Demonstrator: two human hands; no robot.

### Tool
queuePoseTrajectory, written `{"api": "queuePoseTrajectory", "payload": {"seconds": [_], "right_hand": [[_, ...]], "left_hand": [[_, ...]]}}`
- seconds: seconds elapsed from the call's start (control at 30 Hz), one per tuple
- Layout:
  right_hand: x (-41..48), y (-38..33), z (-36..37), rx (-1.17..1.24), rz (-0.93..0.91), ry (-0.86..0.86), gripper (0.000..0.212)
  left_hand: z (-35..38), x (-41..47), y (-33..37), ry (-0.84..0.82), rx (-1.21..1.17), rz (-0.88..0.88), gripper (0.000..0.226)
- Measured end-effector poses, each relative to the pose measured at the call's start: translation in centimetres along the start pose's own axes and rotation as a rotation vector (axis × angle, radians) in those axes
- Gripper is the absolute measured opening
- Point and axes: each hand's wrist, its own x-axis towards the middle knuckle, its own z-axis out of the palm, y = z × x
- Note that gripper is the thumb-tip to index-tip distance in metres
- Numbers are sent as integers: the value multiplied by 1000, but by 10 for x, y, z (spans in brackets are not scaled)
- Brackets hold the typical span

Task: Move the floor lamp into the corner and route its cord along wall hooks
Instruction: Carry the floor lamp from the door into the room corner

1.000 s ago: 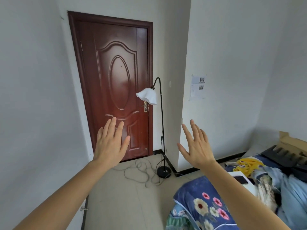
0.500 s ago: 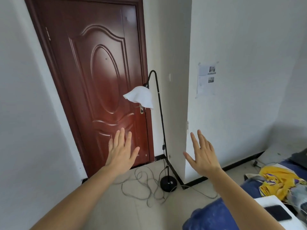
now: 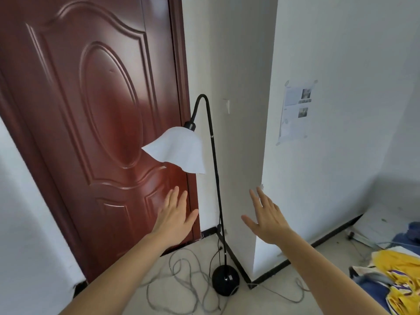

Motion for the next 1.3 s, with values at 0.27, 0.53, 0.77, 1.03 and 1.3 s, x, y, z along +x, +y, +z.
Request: {"api": "queuePoseTrajectory", "payload": {"seconds": [0.27, 0.53, 0.77, 1.03, 1.3], "right_hand": [[121, 14, 32, 78, 151, 19, 84], [197, 68, 86, 40, 176, -132, 86], [301, 121, 153, 102, 63, -262, 87], [386, 144, 219, 330, -84, -533, 98], [410, 116, 257, 498, -206, -813, 95]], "left_hand": [[57, 162, -46, -122, -151, 76, 68], [126, 231, -48, -264, -493, -129, 46], [179, 296, -18, -151, -438, -157, 75], [210, 382, 18, 101, -548, -210, 66], [212, 416, 27, 251, -769, -407, 41]]}}
